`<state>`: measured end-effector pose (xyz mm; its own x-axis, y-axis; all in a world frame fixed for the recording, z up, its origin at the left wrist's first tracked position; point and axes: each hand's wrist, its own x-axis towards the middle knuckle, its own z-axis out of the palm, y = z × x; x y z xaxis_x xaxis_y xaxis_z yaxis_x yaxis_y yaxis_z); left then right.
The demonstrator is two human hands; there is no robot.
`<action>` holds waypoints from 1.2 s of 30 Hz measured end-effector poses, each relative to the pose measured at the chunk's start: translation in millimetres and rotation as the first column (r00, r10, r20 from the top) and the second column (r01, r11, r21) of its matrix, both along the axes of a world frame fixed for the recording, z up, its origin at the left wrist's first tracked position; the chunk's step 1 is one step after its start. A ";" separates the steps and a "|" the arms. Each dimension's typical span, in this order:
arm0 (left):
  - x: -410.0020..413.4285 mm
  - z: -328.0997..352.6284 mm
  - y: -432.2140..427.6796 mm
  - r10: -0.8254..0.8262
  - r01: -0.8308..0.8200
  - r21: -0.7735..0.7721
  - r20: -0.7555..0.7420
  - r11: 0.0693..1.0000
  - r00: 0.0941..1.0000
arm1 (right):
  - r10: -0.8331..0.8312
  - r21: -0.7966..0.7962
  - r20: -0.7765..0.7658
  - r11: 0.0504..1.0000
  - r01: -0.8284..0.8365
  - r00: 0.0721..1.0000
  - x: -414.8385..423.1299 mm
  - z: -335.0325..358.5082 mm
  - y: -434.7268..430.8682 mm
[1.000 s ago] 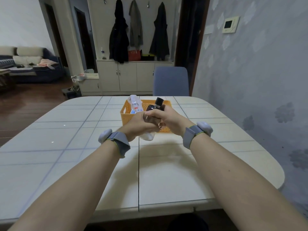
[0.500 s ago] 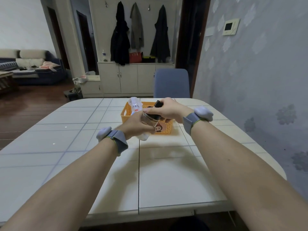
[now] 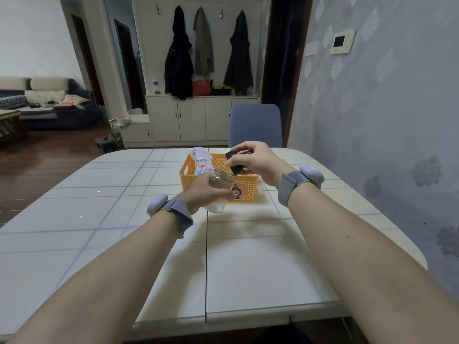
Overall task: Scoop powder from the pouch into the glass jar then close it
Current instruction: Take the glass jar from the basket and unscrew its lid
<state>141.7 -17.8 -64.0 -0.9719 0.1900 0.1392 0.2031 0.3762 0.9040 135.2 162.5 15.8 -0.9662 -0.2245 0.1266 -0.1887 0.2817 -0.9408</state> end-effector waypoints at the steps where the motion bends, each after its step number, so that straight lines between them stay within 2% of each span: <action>1: -1.8 -2.2 1.8 0.006 -0.006 0.016 -0.004 1.000 1.000 | -0.011 -0.011 0.003 1.000 0.011 1.000 -1.6 -2.9 2.6; 4: -6.2 -6.9 7.3 0.016 -0.016 0.049 -0.013 0.999 1.000 | -0.072 -0.065 0.023 0.995 0.074 0.997 -6.3 -15.9 10.8; 7: -1.9 -6.8 13.1 0.020 -0.021 0.089 0.007 0.996 1.000 | -0.237 -0.095 -0.018 0.968 0.234 0.971 -9.2 -35.1 21.9; 10: 1.4 -8.2 17.9 -0.015 0.012 0.139 0.027 0.990 1.000 | -0.349 0.078 -0.052 0.933 0.352 0.936 -12.5 -62.9 37.0; 12: 2.3 -8.7 19.7 -0.018 0.011 0.168 0.041 0.986 0.999 | -0.324 0.223 -0.032 0.920 0.323 0.945 -11.1 -78.1 42.3; 14: 0.9 -10.0 21.5 -0.008 -0.007 0.188 0.083 0.982 0.997 | -0.304 0.295 -0.011 0.909 0.293 0.953 -7.7 -88.4 42.8; 20: 6.1 -9.4 24.9 -0.019 0.000 0.188 0.100 0.982 0.995 | -0.297 0.348 -0.027 0.893 0.287 0.955 -7.6 -101.9 43.0; 22: 7.5 -9.4 25.4 -0.016 -0.001 0.193 0.089 0.981 0.996 | -0.332 0.316 -0.159 0.875 0.366 0.930 -6.9 -96.4 39.8; 23: 9.9 -8.8 26.2 -0.009 -0.007 0.199 0.079 0.980 0.997 | -0.352 0.239 -0.201 0.888 0.394 0.914 -5.7 -90.4 36.6; 25: 12.6 -6.5 29.8 -0.007 -0.009 0.206 0.078 0.978 0.997 | -0.288 0.073 -0.146 0.951 0.301 0.946 -0.8 -74.2 27.6; 27: 15.8 -4.6 33.9 -0.013 0.000 0.200 0.064 0.980 0.998 | -0.116 0.005 -0.021 0.993 0.116 0.993 5.1 -63.1 20.0; 29: 14.2 -8.3 35.4 0.003 -0.013 0.175 0.060 0.985 0.998 | -0.032 -0.005 0.039 0.999 0.033 0.999 11.0 -61.2 16.1; 31: 14.0 -11.3 35.9 -0.013 0.006 0.112 0.062 0.994 0.998 | -0.057 -0.004 0.046 0.998 0.057 0.997 8.4 -67.6 16.3; 33: 21.7 -11.7 33.7 -0.037 0.038 -0.013 0.043 0.999 0.998 | -0.088 -0.014 0.048 0.996 0.088 0.995 6.6 -73.5 17.4; 36: 21.1 -17.6 25.2 -0.033 0.034 -0.215 0.013 0.976 0.999 | -0.149 0.083 0.004 0.985 0.148 0.989 3.2 -83.0 20.6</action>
<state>162.8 7.4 -81.6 -0.9655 0.2471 0.0827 0.2111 0.5555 0.8043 138.4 183.1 -67.1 -0.9907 -0.0878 0.1036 -0.1296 0.3828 -0.9147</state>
